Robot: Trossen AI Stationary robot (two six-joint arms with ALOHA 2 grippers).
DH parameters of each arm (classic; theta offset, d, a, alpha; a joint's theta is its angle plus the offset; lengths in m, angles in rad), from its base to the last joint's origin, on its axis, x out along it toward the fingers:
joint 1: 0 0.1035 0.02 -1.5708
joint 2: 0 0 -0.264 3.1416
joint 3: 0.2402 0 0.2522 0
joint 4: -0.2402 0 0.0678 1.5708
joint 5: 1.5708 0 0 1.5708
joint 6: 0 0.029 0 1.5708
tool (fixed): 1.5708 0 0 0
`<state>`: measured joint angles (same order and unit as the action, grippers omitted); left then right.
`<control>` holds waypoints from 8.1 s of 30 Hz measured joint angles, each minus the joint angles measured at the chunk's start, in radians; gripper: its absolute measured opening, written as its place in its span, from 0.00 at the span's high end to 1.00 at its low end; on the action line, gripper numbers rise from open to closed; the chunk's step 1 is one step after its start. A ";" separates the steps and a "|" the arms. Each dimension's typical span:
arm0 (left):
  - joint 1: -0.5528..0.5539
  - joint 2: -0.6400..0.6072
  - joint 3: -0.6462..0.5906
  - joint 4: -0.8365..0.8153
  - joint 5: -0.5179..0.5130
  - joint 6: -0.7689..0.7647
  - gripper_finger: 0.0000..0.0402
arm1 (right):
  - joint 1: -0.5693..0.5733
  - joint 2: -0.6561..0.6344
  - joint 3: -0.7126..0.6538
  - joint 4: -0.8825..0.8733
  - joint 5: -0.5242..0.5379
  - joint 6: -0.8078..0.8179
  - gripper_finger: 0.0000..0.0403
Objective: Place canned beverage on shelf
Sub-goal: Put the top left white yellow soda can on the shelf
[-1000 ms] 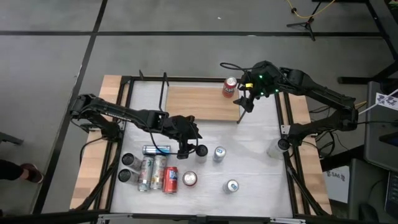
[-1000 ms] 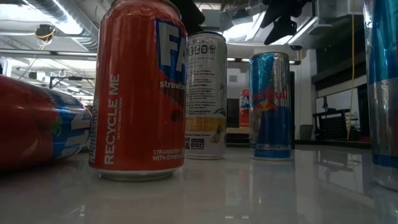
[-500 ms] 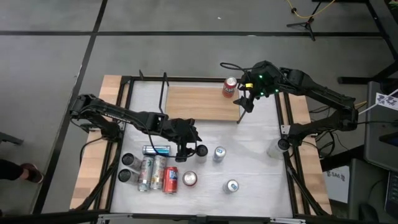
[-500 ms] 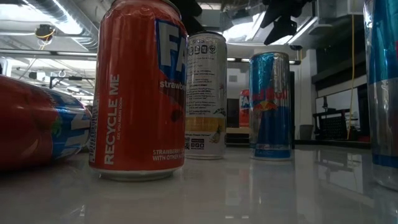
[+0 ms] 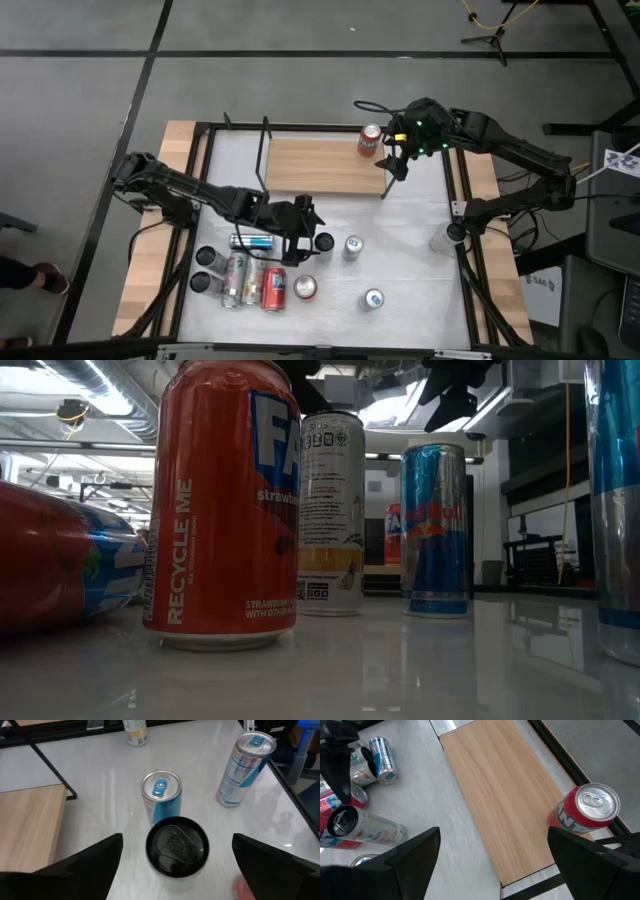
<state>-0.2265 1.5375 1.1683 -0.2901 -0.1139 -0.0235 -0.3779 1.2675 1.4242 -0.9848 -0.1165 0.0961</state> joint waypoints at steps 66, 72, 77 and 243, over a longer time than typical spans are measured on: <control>-0.025 0.131 -0.059 0.191 -0.080 -0.151 0.31 | 0.000 0.000 0.000 0.005 -0.001 0.000 0.10; -0.023 0.131 -0.059 0.193 -0.078 -0.127 0.41 | 0.000 0.000 0.000 0.004 0.000 0.000 0.10; 0.003 0.130 -0.059 0.193 -0.031 -0.122 0.42 | 0.000 0.000 0.000 0.004 -0.001 0.000 0.10; 0.303 -0.392 -0.058 -0.434 0.123 -0.010 0.14 | 0.309 0.396 0.002 0.544 -0.266 -0.529 0.10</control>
<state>0.0761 1.1454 1.1099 -0.7242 0.0093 -0.0331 -0.0689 1.6632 1.4258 -0.4412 -0.3820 -0.4326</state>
